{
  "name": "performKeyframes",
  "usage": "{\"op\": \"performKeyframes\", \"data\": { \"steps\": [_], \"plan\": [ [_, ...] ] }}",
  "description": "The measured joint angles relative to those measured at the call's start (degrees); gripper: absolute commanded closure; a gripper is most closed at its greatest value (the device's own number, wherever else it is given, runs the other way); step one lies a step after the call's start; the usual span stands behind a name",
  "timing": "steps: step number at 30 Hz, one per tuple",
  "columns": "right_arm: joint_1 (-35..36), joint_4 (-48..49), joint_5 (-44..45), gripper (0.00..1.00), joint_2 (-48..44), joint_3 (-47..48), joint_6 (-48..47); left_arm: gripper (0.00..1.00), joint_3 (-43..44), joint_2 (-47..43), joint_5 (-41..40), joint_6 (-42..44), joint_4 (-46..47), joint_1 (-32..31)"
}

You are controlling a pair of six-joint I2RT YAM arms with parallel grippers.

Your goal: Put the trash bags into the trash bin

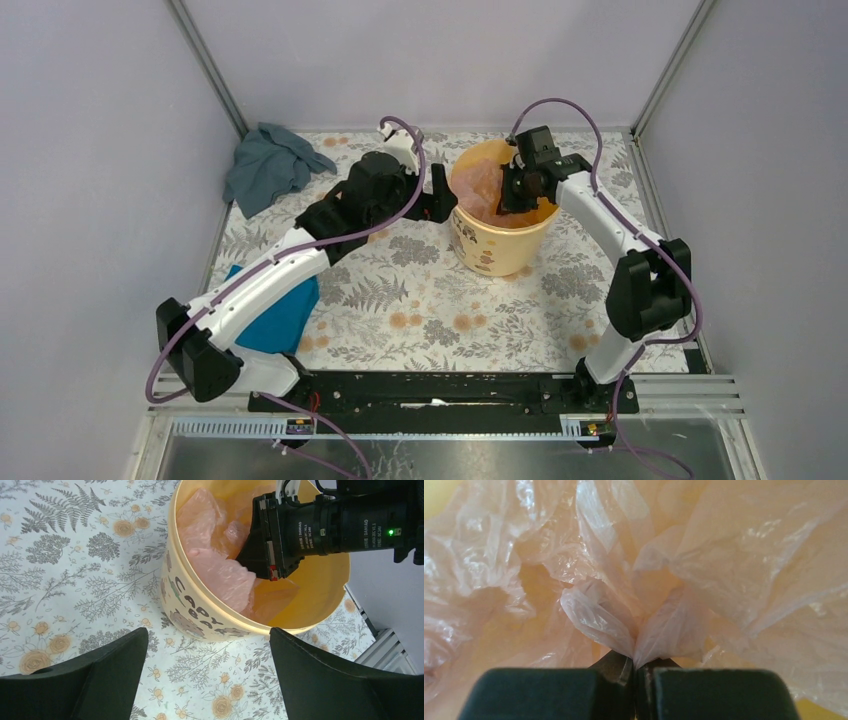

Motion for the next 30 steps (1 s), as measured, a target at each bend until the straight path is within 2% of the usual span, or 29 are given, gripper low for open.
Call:
{"op": "performKeyframes", "data": {
  "steps": [4,12,15,20,23,28,30],
  "plan": [
    [0.02,-1.11,0.15,1.0,-1.03,0.0,-0.11,0.33,2.38,3.65,0.68,0.04,0.74,0.02],
    [0.13,-2.89,0.37,1.0,-10.36,2.6,1.09,0.54,8.52,14.1,7.58,-1.4,7.76,0.11],
    [0.15,-0.96,0.02,0.98,-16.22,2.4,3.26,0.54,8.66,16.92,9.55,-2.23,8.98,0.11],
    [0.2,5.92,-0.44,0.96,-25.7,-2.73,7.58,0.39,4.13,15.34,13.66,-3.13,15.15,0.61],
    [0.2,8.26,-0.59,0.82,-26.91,-4.39,9.4,0.27,1.86,11.15,14.64,-3.02,16.09,1.2],
    [0.2,10.58,-1.88,0.4,-26.62,-6.14,11.26,0.09,0.79,5.01,17.97,-3.76,20.02,1.99],
    [0.22,10.75,-2.08,0.29,-26.64,-6.25,11.1,0.07,0.13,3.39,19.76,-4.37,22.23,2.05]
  ]
}}
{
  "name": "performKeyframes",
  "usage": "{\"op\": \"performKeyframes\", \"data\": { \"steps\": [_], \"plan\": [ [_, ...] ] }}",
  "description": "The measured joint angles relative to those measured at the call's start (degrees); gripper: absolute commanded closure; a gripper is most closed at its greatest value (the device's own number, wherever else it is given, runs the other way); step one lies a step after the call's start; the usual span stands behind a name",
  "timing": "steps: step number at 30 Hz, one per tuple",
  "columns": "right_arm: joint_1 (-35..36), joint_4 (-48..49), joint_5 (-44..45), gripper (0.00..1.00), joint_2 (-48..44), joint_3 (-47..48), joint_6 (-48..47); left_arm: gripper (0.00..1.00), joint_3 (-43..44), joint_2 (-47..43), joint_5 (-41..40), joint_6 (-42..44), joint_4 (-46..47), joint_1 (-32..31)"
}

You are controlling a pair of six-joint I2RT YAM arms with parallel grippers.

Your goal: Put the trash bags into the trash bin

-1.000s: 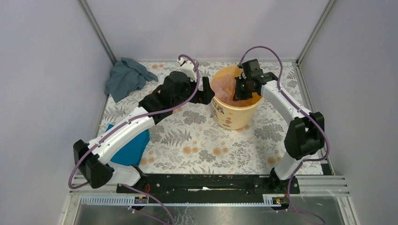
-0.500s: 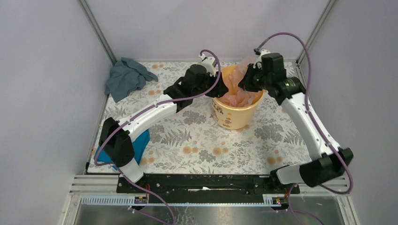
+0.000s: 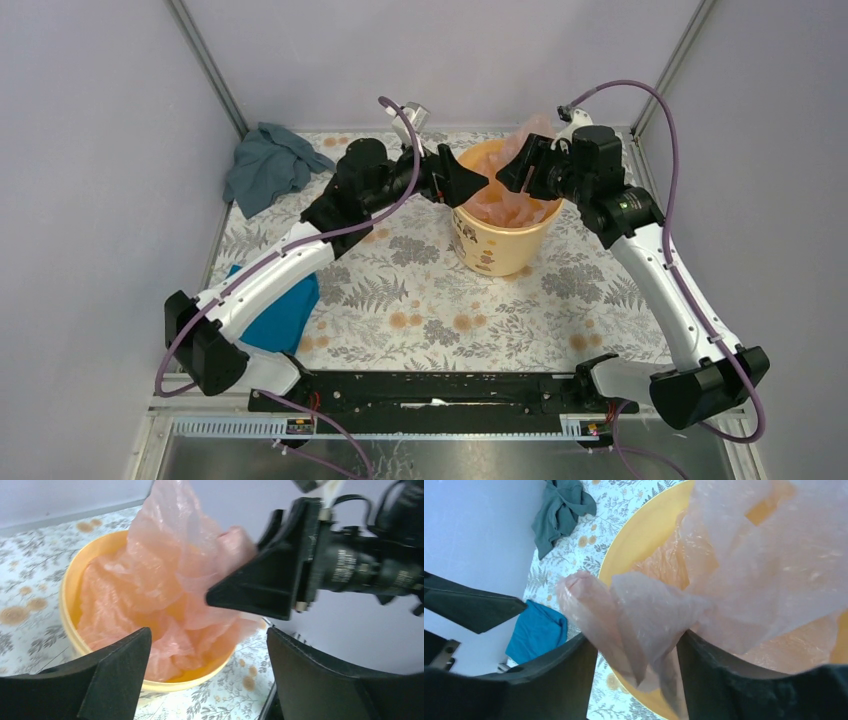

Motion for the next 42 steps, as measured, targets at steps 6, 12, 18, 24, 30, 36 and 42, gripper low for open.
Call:
{"op": "performKeyframes", "data": {
  "steps": [6,12,18,24,30,36,42],
  "plan": [
    [0.0,0.02,0.59,0.24,-2.73,-1.88,-1.7,0.06,-0.28,-0.59,4.11,-3.21,2.47,-0.07],
    [0.02,0.39,3.19,0.22,-7.76,-4.57,-2.97,0.06,-0.13,2.97,5.16,-7.19,3.85,-0.07],
    [0.02,1.11,7.04,0.28,-10.12,-7.06,-4.46,0.14,3.15,10.84,6.47,-10.29,4.39,-0.13],
    [0.02,2.14,8.57,0.42,-10.16,-9.03,-6.1,0.4,5.92,15.82,6.62,-12.48,4.37,-0.26],
    [0.04,2.64,10.16,0.42,-9.68,-10.82,-7.89,0.52,6.45,16.41,6.62,-13.99,5.64,-0.31],
    [0.04,5.62,9.4,0.35,-9.33,-10.91,-9.22,0.74,6.58,16.39,6.51,-13.92,5.7,-0.31],
    [0.04,9.49,9.2,0.43,-6.56,-10.91,-9.99,0.9,8.87,16.98,6.75,-14.1,5.51,-0.31]
  ]
}}
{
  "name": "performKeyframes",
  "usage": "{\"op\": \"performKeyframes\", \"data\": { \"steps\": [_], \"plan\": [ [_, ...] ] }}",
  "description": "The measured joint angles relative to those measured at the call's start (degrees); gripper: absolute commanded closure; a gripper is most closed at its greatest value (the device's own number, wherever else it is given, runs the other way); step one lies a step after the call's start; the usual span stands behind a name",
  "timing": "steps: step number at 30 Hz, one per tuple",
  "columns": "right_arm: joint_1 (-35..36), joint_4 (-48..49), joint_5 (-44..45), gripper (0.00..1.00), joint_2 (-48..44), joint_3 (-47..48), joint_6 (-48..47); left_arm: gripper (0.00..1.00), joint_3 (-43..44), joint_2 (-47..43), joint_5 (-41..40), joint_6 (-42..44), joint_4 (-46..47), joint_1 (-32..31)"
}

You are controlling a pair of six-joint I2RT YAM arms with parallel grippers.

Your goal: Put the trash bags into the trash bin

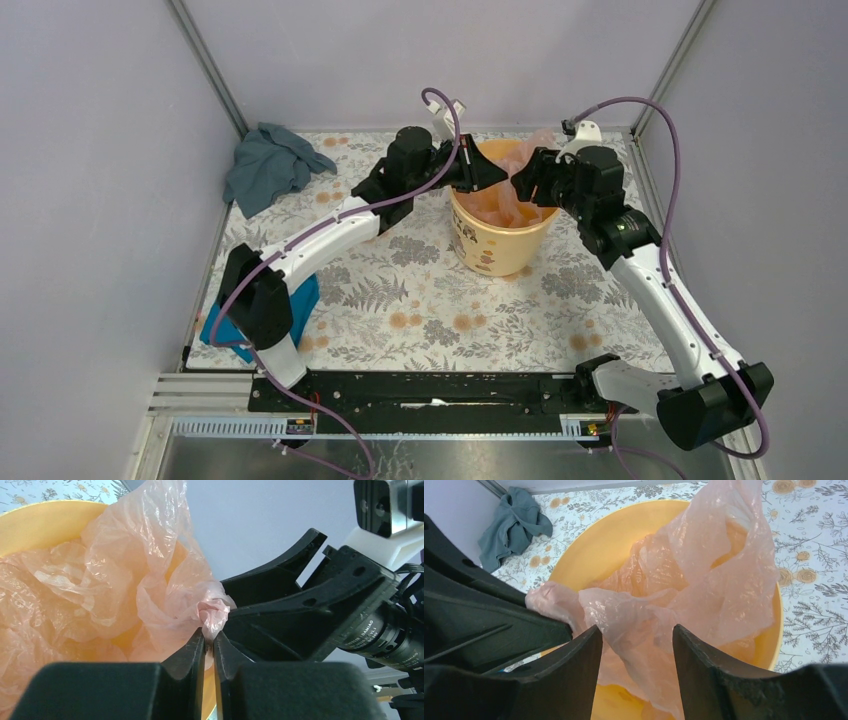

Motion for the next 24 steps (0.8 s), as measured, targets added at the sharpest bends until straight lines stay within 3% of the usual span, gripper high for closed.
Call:
{"op": "performKeyframes", "data": {
  "steps": [3,7,8,12,16,21,24],
  "plan": [
    [0.0,1.36,-0.35,0.63,1.66,0.0,-0.44,0.98,-0.07,-0.11,-0.39,0.22,-0.24,0.02],
    [0.0,2.27,0.09,0.99,2.08,0.0,0.02,1.0,-1.49,-1.66,-2.1,1.18,-1.51,0.15],
    [0.0,2.19,0.92,1.0,1.79,-0.02,0.48,1.0,-2.23,-2.4,-2.51,1.4,-1.81,0.26],
    [0.0,0.68,7.98,1.0,-3.32,-2.56,3.89,1.0,-7.54,-7.54,-4.2,2.45,-3.28,1.64],
    [0.0,-1.66,14.12,0.93,-11.67,-7.82,6.19,1.0,-13.29,-12.87,-5.38,2.91,-3.96,3.5],
    [0.0,-4.22,16.13,0.75,-16.87,-10.47,6.38,1.0,-18.8,-17.68,-6.25,3.06,-4.13,4.2],
    [0.0,-5.84,16.68,0.58,-17.81,-10.03,5.44,1.0,-20.24,-19.28,-6.25,3.06,-4.17,4.2]
  ]
}}
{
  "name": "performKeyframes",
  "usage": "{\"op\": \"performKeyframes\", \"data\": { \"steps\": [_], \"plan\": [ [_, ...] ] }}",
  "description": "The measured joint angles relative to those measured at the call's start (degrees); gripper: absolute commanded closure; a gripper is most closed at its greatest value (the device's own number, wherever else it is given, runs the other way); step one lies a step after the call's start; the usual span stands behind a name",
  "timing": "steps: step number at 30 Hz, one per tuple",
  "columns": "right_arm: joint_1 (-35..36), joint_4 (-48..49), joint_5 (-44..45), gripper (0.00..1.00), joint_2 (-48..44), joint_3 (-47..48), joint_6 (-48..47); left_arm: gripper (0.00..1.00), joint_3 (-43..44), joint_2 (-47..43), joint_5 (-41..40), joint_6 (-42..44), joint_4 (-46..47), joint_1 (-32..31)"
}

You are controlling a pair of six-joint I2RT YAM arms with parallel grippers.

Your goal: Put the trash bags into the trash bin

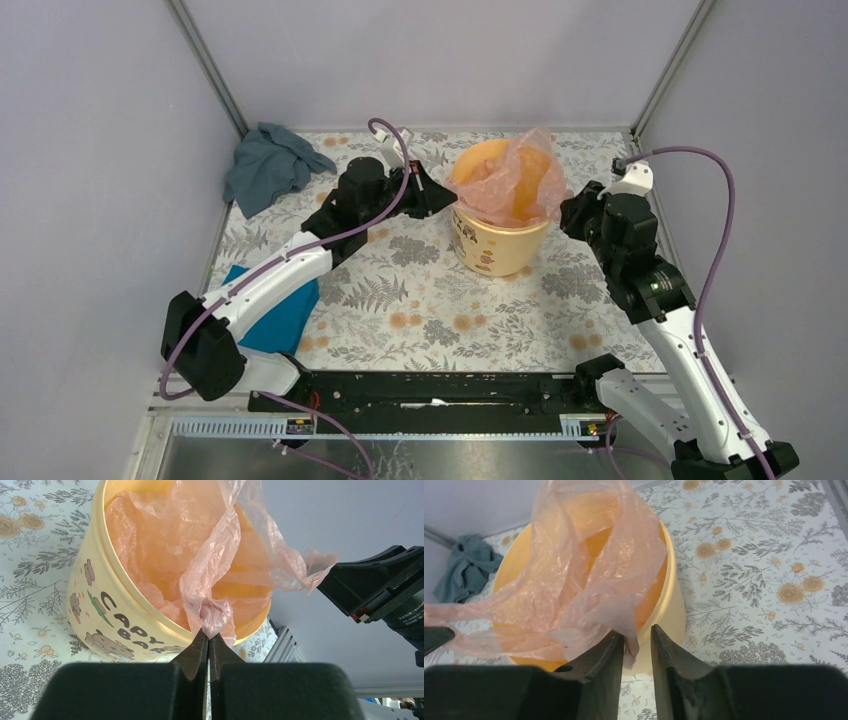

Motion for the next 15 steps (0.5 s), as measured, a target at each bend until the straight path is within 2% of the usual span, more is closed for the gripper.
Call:
{"op": "performKeyframes", "data": {
  "steps": [3,5,6,15],
  "plan": [
    [0.0,-3.02,-2.73,0.25,0.52,2.75,-2.34,1.0,-0.63,-1.29,0.0,0.0,-0.09,0.09],
    [0.0,-4.83,-4.9,0.07,1.11,4.92,-3.21,1.0,-0.7,-2.19,-0.02,0.0,-0.31,0.33],
    [0.0,-6.29,-6.32,0.01,1.7,6.56,-4.0,1.0,-0.7,-2.64,-0.02,0.02,-0.31,0.5],
    [0.0,-15.3,-16.35,0.0,8.44,16.9,-10.69,1.0,-0.7,-4.24,0.07,0.07,0.2,1.57]
  ]
}}
